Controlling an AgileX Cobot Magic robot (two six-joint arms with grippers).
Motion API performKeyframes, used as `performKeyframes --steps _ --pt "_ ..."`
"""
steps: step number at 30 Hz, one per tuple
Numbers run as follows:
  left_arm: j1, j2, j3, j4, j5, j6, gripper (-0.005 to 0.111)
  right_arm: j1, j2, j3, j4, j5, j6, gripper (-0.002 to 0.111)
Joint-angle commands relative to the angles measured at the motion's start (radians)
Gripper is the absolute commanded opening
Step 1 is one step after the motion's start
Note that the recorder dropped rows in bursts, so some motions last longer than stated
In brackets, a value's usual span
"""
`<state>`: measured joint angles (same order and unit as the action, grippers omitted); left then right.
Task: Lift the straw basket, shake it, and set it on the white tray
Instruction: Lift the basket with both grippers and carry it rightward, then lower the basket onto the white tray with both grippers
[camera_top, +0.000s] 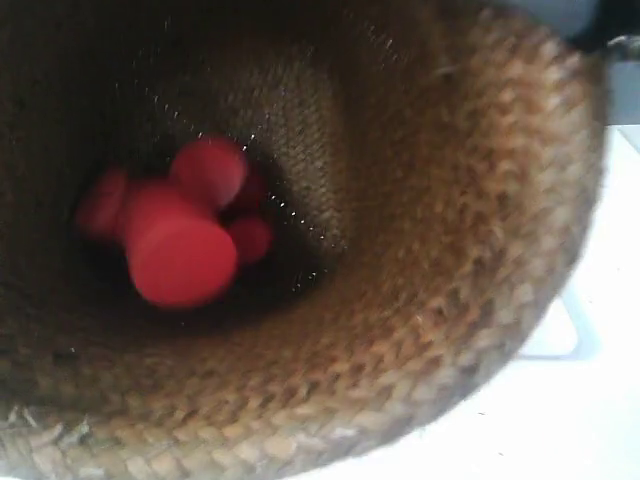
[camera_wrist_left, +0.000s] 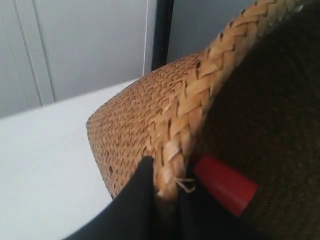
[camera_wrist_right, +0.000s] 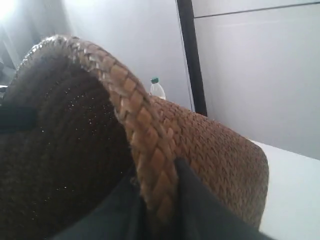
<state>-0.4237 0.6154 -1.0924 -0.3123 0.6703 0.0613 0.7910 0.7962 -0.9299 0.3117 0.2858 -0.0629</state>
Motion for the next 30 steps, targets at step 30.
performKeyframes --steps 30 --pt "0.003 0.278 -0.004 -0.21 0.05 0.099 0.0 -0.085 0.07 -0.163 -0.824 0.522 0.875 0.0"
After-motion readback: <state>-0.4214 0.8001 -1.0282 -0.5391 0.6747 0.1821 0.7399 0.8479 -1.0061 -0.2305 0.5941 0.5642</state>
